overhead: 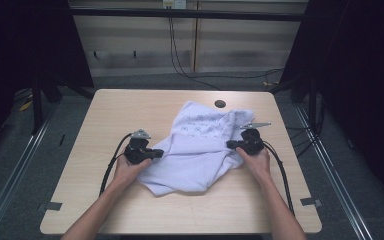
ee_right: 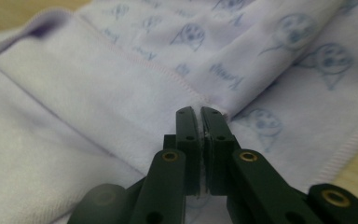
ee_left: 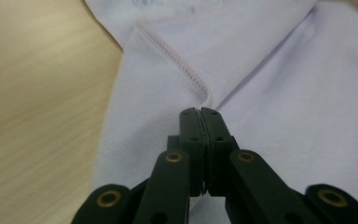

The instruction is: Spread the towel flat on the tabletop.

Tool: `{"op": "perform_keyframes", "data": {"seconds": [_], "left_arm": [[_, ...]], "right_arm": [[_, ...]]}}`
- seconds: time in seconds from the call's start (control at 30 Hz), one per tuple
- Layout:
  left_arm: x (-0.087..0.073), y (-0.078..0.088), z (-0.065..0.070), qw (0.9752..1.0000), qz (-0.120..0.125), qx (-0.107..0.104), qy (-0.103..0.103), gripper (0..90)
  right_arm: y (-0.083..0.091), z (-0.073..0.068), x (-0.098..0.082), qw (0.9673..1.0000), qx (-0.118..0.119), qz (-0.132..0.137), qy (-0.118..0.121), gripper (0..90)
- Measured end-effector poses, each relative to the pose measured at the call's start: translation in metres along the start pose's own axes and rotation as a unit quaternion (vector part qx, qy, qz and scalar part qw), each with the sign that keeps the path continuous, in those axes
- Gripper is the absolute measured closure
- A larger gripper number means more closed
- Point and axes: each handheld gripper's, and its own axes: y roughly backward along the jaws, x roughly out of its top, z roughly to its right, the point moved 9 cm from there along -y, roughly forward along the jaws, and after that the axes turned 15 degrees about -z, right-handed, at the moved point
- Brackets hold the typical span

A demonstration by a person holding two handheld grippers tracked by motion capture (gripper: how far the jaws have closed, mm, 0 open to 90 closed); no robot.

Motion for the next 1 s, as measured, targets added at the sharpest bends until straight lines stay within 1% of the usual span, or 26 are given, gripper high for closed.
{"op": "perform_keyframes", "data": {"seconds": [0.03,0.07,0.1,0.13,0.17,0.2,0.33,0.37,0.4,0.43,0.47,0.5,0.53,0.57,0.6,0.63,0.67,0.7,0.77,0.8,0.83,0.87,0.9,0.93,0.97,1.0], "left_arm": [[0.003,0.011,-0.001,0.9999,0.016,0.0,0.001,88.8],[0.008,0.032,-0.003,0.9985,0.053,-0.012,0.012,88.8],[0.008,0.032,-0.003,0.9985,0.053,-0.012,0.012,88.8],[0.012,0.052,-0.004,0.9966,0.079,-0.014,0.014,88.9],[0.012,0.052,-0.004,0.9966,0.079,-0.014,0.014,88.8],[0.014,0.061,-0.003,0.9953,0.094,-0.018,0.016,88.8],[0.024,0.1,0.008,0.9908,0.134,-0.019,-0.001,88.8],[0.032,0.12,0.014,0.9873,0.157,-0.021,-0.007,88.8],[0.032,0.12,0.014,0.9873,0.157,-0.021,-0.007,88.8],[0.038,0.133,0.018,0.9842,0.174,-0.026,-0.013,88.8],[0.043,0.146,0.023,0.982,0.186,-0.022,-0.022,88.8],[0.048,0.16,0.028,0.9796,0.198,-0.02,-0.032,88.8],[0.054,0.173,0.033,0.9766,0.211,-0.019,-0.038,88.8],[0.063,0.199,0.045,0.9697,0.238,-0.022,-0.053,88.8],[0.063,0.199,0.045,0.9697,0.238,-0.022,-0.053,88.8],[0.066,0.211,0.052,0.9661,0.249,-0.025,-0.063,88.8],[0.067,0.22,0.059,0.9628,0.259,-0.027,-0.072,88.8],[0.063,0.231,0.072,0.96,0.263,-0.035,-0.091,88.8],[0.058,0.231,0.077,0.9604,0.258,-0.039,-0.097,88.8],[0.05,0.225,0.082,0.9622,0.251,-0.053,-0.092,88.8],[0.036,0.214,0.086,0.9665,0.232,-0.062,-0.09,88.7],[0.026,0.205,0.089,0.9693,0.219,-0.066,-0.089,88.7],[0.009,0.191,0.091,0.9729,0.201,-0.074,-0.088,88.7],[-0.001,0.183,0.093,0.974,0.193,-0.082,-0.085,88.7],[-0.025,0.166,0.101,0.9736,0.189,-0.097,-0.084,88.7],[-0.025,0.166,0.101,0.9736,0.189,-0.097,-0.084,88.7]], "right_arm": [[0.015,0.006,0.005,0.9996,0.009,0.022,-0.016,86.5],[0.023,0.008,0.008,0.9992,0.011,0.033,-0.017,86.6],[0.035,0.01,0.011,0.9987,0.011,0.047,-0.018,86.6],[0.048,0.011,0.015,0.9979,0.012,0.061,-0.018,86.6],[0.061,0.011,0.019,0.9969,0.014,0.076,-0.018,86.6],[0.061,0.011,0.019,0.9969,0.014,0.076,-0.018,86.6],[0.112,0.002,0.033,0.9919,0.017,0.126,0.002,86.6],[0.137,-0.006,0.039,0.9889,0.019,0.147,0.015,86.6],[0.137,-0.006,0.039,0.9889,0.019,0.147,0.015,86.6],[0.161,-0.015,0.045,0.986,0.017,0.163,0.03,86.6],[0.161,-0.015,0.045,0.986,0.017,0.163,0.03,86.6],[0.188,-0.027,0.052,0.9819,0.018,0.183,0.044,86.6],[0.188,-0.027,0.052,0.9819,0.018,0.183,0.044,86.6],[0.218,-0.042,0.058,0.9759,0.023,0.208,0.062,86.5],[0.218,-0.042,0.058,0.9759,0.023,0.208,0.062,86.5],[0.228,-0.047,0.059,0.9743,0.019,0.214,0.068,86.6],[0.24,-0.054,0.06,0.9714,0.017,0.224,0.076,86.5],[0.261,-0.069,0.054,0.9655,0.026,0.242,0.091,86.5],[0.272,-0.08,0.039,0.9621,0.033,0.251,0.102,86.5],[0.272,-0.08,0.039,0.9621,0.033,0.251,0.102,86.5],[0.271,-0.084,0.027,0.9633,0.036,0.245,0.104,86.5],[0.267,-0.088,0.009,0.9655,0.035,0.233,0.11,86.5],[0.262,-0.09,-0.003,0.9671,0.038,0.226,0.111,86.5],[0.253,-0.091,-0.025,0.9708,0.044,0.211,0.106,86.5],[0.238,-0.091,-0.058,0.9756,0.058,0.191,0.092,86.4],[0.238,-0.091,-0.058,0.9756,0.058,0.191,0.092,86.4]]}}
